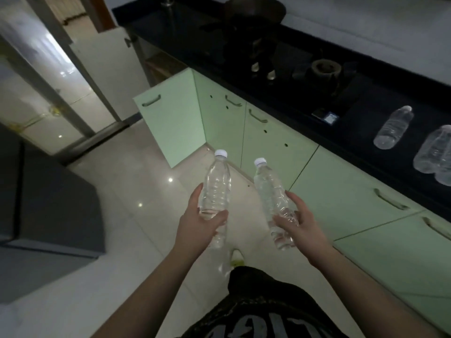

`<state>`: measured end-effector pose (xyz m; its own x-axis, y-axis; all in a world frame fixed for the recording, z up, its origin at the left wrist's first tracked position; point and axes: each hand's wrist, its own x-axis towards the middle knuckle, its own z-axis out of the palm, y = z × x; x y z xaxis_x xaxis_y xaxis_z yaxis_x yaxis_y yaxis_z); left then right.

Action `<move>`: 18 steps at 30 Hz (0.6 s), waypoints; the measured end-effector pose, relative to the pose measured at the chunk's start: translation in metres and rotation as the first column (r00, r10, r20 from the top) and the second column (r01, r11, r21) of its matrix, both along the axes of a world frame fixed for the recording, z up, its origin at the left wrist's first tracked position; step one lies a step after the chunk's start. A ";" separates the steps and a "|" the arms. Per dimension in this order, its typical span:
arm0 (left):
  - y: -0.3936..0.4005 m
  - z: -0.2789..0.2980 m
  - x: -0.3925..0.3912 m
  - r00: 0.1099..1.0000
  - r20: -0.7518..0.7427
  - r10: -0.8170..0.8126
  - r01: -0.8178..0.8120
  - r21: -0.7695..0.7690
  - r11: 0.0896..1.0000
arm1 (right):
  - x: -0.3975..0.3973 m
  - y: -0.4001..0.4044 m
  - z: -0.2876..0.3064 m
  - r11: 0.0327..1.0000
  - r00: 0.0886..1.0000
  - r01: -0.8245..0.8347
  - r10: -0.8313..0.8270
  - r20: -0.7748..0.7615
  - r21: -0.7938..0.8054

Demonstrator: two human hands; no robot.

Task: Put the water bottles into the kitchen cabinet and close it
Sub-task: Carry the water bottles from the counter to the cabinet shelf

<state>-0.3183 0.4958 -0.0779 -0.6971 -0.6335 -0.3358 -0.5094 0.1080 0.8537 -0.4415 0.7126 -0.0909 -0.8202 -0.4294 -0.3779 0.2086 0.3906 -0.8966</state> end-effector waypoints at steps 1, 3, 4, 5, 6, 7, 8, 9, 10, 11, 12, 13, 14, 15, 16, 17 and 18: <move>-0.008 -0.001 -0.003 1.000 -0.009 0.013 -0.013 -0.013 1.000 | -0.005 -0.010 -0.001 1.000 1.000 -0.018 0.018 0.003 -0.020; -0.026 -0.002 -0.009 0.998 -0.037 0.052 -0.053 -0.018 0.998 | -0.018 -0.031 -0.003 0.996 0.997 -0.074 0.073 -0.018 -0.039; -0.035 -0.001 -0.011 0.997 -0.040 0.071 -0.072 -0.023 0.997 | -0.025 -0.043 -0.005 0.994 0.994 -0.107 0.106 -0.039 -0.032; -0.045 0.002 -0.012 0.996 -0.032 0.086 -0.088 -0.037 0.995 | -0.033 -0.057 -0.006 0.990 0.989 -0.137 0.135 -0.053 -0.026; -0.056 0.006 -0.013 0.994 -0.029 0.102 -0.104 -0.055 0.993 | -0.041 -0.072 -0.008 0.986 0.984 -0.169 0.167 -0.055 -0.017; -0.066 0.010 -0.014 0.993 -0.022 0.119 -0.121 -0.068 0.990 | -0.048 -0.089 -0.009 0.978 0.977 -0.206 0.205 -0.060 -0.011; -0.078 0.013 -0.013 0.990 -0.016 0.139 -0.140 -0.077 0.987 | -0.055 -0.106 -0.008 0.970 0.968 -0.244 0.243 -0.058 -0.014; -0.089 0.017 -0.011 0.987 -0.009 0.162 -0.162 -0.089 0.983 | -0.060 -0.125 -0.007 0.959 0.958 -0.283 0.281 -0.060 -0.024; -0.100 0.020 -0.008 0.982 -0.014 0.189 -0.189 -0.107 0.976 | -0.065 -0.145 -0.006 0.947 0.946 -0.321 0.318 -0.066 -0.035; -0.111 0.021 -0.005 0.976 -0.020 0.218 -0.219 -0.119 0.968 | -0.068 -0.165 -0.003 0.930 0.931 -0.362 0.358 -0.075 -0.055; -0.122 0.022 -0.001 0.968 -0.031 0.249 -0.251 -0.121 0.960 | -0.071 -0.185 -0.002 0.914 0.916 -0.399 0.393 -0.081 -0.076; -0.132 0.023 0.004 0.958 -0.039 0.284 -0.287 -0.109 0.952 | -0.072 -0.204 0.000 0.897 0.901 -0.431 0.424 -0.089 -0.101; -0.141 0.023 0.008 0.945 -0.056 0.323 -0.327 -0.092 0.940 | -0.071 -0.223 0.002 0.882 0.891 -0.453 0.444 -0.089 -0.129; -0.149 0.025 0.014 0.929 -0.069 0.363 -0.367 -0.075 0.927 | -0.069 -0.241 0.004 0.867 0.880 -0.475 0.466 -0.091 -0.151; -0.158 0.025 0.018 0.913 -0.081 0.400 -0.405 -0.067 0.912 | -0.067 -0.259 0.006 0.852 0.868 -0.496 0.488 -0.092 -0.168; -0.169 0.025 0.022 0.898 -0.088 0.432 -0.438 -0.066 0.897 | -0.064 -0.278 0.008 0.835 0.854 -0.520 0.511 -0.096 -0.181; -0.181 0.025 0.026 0.881 -0.099 0.463 -0.470 -0.065 0.881 | -0.062 -0.297 0.010 0.819 0.840 -0.541 0.533 -0.095 -0.191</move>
